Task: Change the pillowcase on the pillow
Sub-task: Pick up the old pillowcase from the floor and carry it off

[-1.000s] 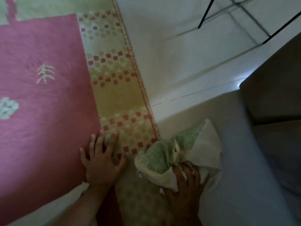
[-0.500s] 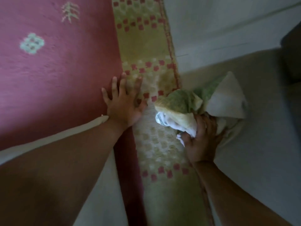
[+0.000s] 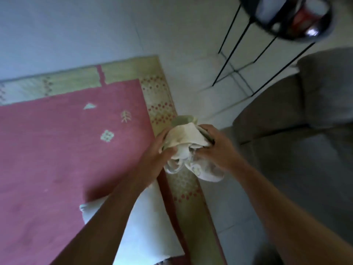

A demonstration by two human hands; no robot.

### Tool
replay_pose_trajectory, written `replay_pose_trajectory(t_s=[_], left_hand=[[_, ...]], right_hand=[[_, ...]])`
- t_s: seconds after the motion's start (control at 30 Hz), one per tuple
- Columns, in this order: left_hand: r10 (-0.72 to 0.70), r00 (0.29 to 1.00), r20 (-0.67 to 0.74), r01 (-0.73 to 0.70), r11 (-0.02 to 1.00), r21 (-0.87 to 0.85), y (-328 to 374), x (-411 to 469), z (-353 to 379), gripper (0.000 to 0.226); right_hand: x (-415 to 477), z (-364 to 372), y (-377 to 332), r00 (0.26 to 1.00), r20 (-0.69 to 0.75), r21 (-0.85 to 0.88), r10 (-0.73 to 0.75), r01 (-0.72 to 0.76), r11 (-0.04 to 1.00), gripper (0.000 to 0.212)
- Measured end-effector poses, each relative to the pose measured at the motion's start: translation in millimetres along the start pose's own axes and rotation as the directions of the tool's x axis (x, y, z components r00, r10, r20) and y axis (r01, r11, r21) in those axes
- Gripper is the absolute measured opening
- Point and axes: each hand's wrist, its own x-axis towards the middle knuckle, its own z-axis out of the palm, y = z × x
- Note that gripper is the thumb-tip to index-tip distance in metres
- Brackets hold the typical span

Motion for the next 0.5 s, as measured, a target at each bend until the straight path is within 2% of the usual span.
replay_pose_trajectory(t_s=[0.07, 0.17, 0.23, 0.3, 0.37, 0.43, 0.47, 0.5], left_hand=[[0.031, 0.998, -0.054, -0.036, 0.996, -0.084, 90, -45, -18, 0.037], [-0.019, 0.989, -0.147, -0.026, 0.953, -0.302, 203, -93, -33, 0.052], [-0.027, 0.985, -0.17, -0.043, 0.918, -0.394, 263, -109, -35, 0.044], [0.017, 0.979, -0.201, -0.093, 0.921, -0.379, 313, -110, -31, 0.035], [0.086, 0.967, -0.239, -0.164, 0.929, -0.33, 355, -92, -34, 0.039], [0.112, 0.963, -0.245, -0.19, 0.928, -0.321, 395, -53, -39, 0.02], [0.111, 0.962, -0.249, -0.187, 0.933, -0.308, 418, -31, -41, 0.019], [0.122, 0.962, -0.243, -0.193, 0.935, -0.297, 431, -10, -44, 0.029]], right_hand=[[-34, -46, -95, 0.999, 0.027, 0.064, -0.025, 0.023, 0.998, 0.057], [-78, -96, -211, 0.989, 0.128, 0.243, -0.075, 0.042, 0.969, 0.064], [-94, -119, -264, 0.977, 0.166, 0.44, -0.133, 0.047, 0.897, 0.062], [-95, -135, -302, 0.982, 0.079, 0.511, -0.173, 0.11, 0.853, 0.055], [-78, -150, -332, 0.977, -0.065, 0.487, -0.204, 0.209, 0.848, 0.047], [-52, -176, -359, 0.955, -0.217, 0.452, -0.202, 0.281, 0.846, 0.041], [-36, -191, -370, 0.938, -0.283, 0.444, -0.201, 0.314, 0.839, 0.04], [-17, -205, -377, 0.922, -0.324, 0.434, -0.211, 0.343, 0.833, 0.04]])
